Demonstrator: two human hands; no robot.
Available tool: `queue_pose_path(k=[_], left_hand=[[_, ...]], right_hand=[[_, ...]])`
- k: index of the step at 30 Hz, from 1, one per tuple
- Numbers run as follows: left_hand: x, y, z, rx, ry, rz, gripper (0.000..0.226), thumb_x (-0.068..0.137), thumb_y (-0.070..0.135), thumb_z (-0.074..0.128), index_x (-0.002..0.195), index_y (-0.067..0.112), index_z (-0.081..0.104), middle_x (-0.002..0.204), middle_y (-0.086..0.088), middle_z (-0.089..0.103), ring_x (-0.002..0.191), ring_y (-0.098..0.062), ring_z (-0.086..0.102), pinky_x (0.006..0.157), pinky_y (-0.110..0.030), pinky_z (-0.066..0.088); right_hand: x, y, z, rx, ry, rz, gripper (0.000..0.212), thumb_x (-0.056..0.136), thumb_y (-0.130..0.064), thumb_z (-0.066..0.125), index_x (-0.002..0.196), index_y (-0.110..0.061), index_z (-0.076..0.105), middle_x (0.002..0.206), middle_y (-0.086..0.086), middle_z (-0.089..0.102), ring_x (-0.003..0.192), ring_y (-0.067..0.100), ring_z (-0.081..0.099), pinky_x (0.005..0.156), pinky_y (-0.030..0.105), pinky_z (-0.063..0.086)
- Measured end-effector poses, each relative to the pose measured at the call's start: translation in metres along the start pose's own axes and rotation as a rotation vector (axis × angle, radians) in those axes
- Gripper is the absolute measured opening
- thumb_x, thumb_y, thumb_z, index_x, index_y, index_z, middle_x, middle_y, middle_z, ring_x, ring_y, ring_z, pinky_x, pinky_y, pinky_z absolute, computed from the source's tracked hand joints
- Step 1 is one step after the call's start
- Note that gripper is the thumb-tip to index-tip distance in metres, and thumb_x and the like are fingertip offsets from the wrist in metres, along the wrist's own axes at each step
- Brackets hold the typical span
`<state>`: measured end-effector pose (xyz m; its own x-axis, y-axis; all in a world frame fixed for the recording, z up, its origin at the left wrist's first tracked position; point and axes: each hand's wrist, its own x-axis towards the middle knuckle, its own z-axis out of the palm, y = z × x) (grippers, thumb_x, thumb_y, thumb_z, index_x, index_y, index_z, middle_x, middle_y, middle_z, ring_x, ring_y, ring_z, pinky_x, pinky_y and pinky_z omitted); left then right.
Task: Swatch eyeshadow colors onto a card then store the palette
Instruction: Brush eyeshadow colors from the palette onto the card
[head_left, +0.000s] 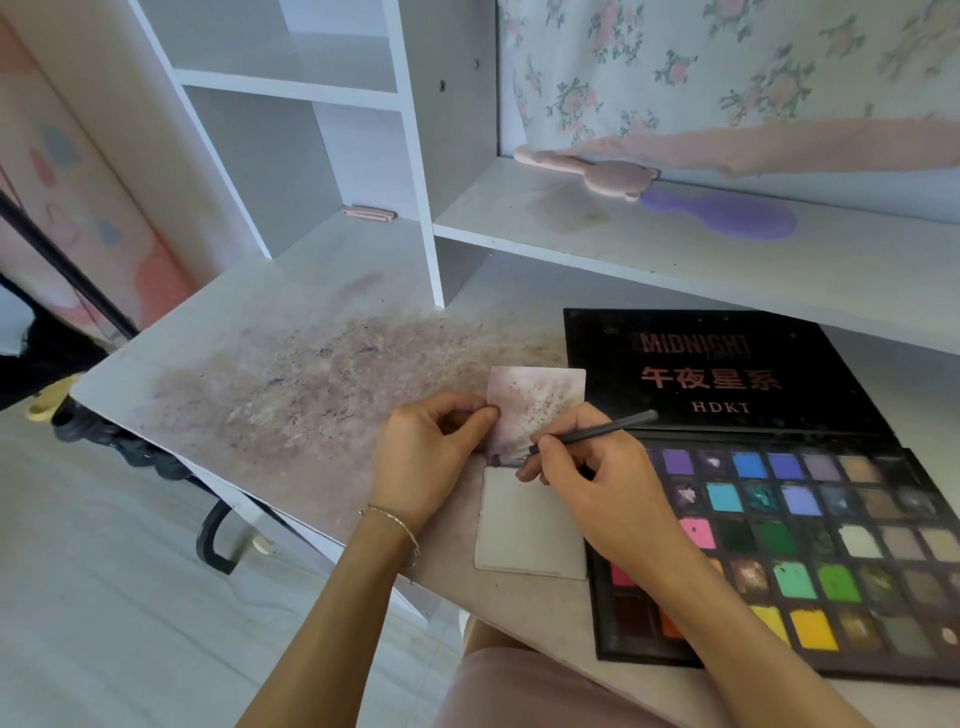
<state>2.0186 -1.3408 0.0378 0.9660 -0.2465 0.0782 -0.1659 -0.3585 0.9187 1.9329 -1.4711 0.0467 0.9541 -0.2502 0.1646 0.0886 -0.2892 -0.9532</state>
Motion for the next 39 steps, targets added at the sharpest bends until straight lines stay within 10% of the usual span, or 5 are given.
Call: queue_pose_path(k=[39], left_hand=[[0.0009,-0.0002,0.0013,0.007,0.001,0.018,0.018,0.079,0.017,0.069,0.069,0.031,0.066,0.068,0.004,0.069,0.067,-0.014,0.066,0.072,-0.035,0.056]], right_hand=[[0.0013,-0.0001,0.0008,-0.144,-0.099,0.023,0.01,0.087,-0.011,0.053,0.078,-0.017,0.055,0.069,-0.004,0.068,0.063,0.0,0.059,0.057,0.011,0.043]])
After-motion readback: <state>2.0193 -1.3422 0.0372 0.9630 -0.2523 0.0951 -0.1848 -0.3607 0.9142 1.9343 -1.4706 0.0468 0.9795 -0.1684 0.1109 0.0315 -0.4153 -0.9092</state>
